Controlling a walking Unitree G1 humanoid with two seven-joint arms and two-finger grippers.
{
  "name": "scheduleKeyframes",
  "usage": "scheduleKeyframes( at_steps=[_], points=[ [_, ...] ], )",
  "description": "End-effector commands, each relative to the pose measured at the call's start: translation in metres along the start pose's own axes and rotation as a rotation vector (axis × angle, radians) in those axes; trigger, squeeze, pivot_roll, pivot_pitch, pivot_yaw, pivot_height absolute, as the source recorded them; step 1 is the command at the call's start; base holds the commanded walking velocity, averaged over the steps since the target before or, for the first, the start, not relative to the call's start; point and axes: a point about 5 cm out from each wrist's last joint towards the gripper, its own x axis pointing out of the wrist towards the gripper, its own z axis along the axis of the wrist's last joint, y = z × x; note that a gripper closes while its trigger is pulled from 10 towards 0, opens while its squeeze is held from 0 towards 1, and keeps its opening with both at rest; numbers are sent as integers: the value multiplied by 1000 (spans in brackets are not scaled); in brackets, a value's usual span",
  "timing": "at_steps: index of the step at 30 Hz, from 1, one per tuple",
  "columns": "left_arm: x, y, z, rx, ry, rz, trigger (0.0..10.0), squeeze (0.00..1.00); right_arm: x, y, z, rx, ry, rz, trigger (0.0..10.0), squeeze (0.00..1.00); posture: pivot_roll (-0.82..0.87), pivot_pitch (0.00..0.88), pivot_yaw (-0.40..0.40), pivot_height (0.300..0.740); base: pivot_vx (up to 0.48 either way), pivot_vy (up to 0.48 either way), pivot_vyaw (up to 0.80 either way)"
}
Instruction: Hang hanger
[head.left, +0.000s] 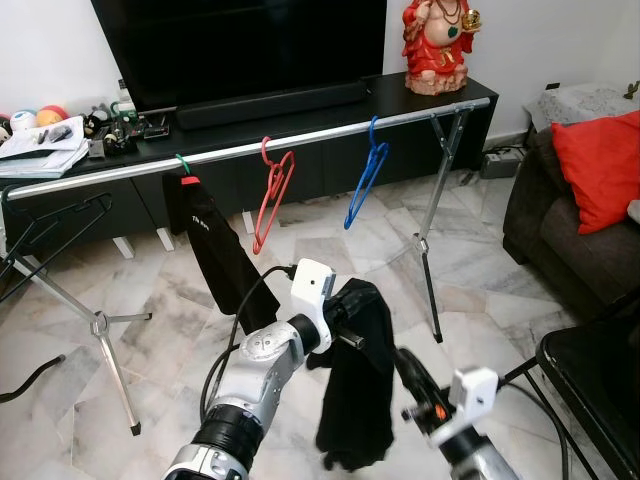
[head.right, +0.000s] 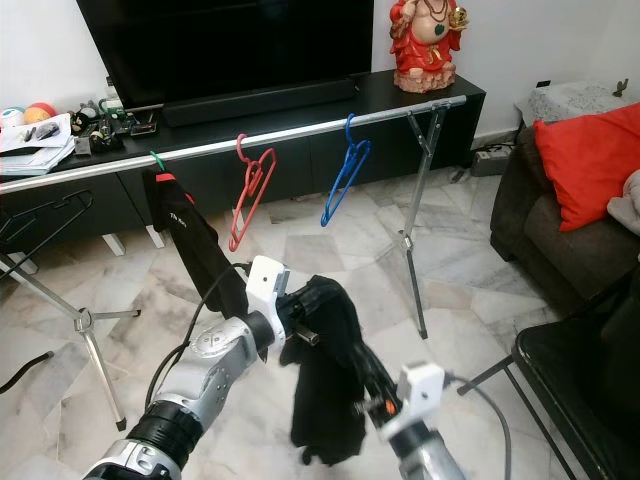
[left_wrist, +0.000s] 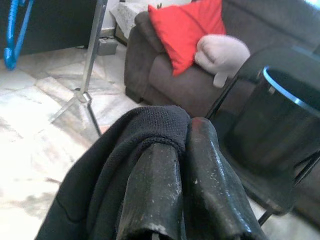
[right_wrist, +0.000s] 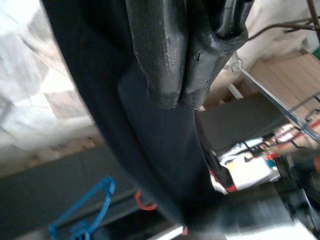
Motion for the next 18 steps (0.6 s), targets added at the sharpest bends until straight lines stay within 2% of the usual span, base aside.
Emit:
scheduleKeyframes(
  at_steps=[1,5,9,11,13,15,16,18],
  points=[
    [6,-2,19,-13,-63,2,10000,0,1,1,4,-58,-4,-16,10000,0,-95,58,143,740,0,0,0],
    [11,-5,21,-47,-74,12,10000,0,-4,7,-6,-186,93,18,10000,0,-97,60,139,740,0,0,0],
    [21,-16,24,-95,-66,-7,10000,0,-12,20,-22,-102,162,99,10000,0,-96,58,139,740,0,0,0],
    [28,-29,25,-98,-48,-66,10000,0,-12,21,-26,-118,186,116,10000,0,-98,56,143,740,0,0,0],
    [31,-35,26,-99,-40,-94,10000,0,-11,21,-27,-149,196,120,10000,0,-98,54,144,740,0,0,0],
    [34,-43,26,-108,-34,-125,10000,0,-7,18,-27,-258,221,113,10000,0,-101,53,146,740,0,0,0],
    [36,-48,26,-119,-30,-146,10000,0,-4,13,-25,-413,247,82,10000,0,-103,52,148,740,0,0,0],
    [37,-52,26,-124,-28,-159,10000,0,0,6,-23,-557,264,36,10000,0,-104,53,150,740,0,0,0]
  ],
)
